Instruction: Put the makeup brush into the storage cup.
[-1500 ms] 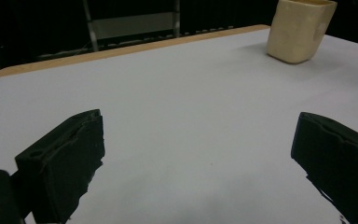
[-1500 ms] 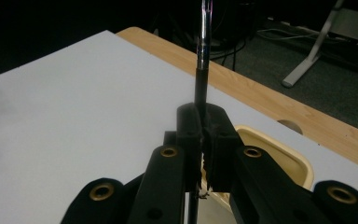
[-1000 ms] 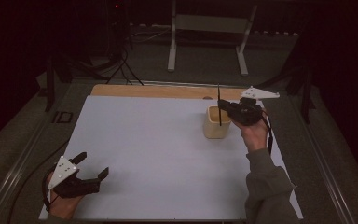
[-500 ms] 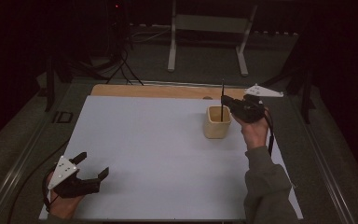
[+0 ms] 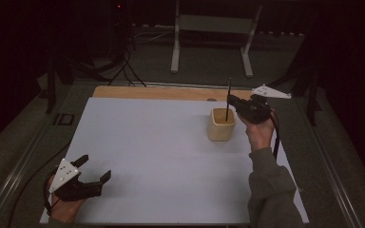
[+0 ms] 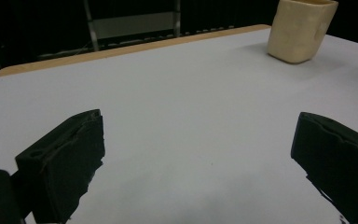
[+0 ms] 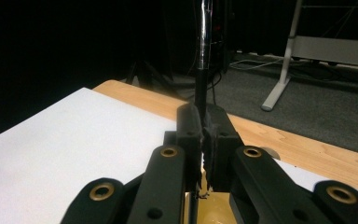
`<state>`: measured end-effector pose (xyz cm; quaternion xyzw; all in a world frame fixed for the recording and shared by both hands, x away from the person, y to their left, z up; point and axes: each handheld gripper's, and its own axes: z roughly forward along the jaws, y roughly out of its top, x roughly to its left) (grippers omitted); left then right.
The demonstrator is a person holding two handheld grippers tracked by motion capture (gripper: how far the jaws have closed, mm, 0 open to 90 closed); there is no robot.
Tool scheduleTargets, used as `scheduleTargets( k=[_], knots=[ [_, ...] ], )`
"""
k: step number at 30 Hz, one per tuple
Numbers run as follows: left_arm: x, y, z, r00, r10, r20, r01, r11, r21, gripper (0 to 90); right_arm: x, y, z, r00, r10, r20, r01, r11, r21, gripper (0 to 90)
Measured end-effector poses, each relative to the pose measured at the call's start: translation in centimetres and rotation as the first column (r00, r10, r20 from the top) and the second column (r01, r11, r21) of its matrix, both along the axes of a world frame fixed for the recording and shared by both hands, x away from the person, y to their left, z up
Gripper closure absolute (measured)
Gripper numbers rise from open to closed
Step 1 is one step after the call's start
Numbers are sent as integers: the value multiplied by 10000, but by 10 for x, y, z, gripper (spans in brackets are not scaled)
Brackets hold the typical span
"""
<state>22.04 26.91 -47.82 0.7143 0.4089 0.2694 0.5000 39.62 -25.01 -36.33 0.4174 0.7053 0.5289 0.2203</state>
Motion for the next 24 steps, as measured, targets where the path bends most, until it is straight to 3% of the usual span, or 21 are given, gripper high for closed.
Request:
scheduleTargets(
  k=[24],
  knots=[
    [0, 0, 0, 10000, 11, 12, -11, 10000, 32, 38, 9, 1, -10, 9996, -230, 133, 233, 9995, -227, 857]
  ],
)
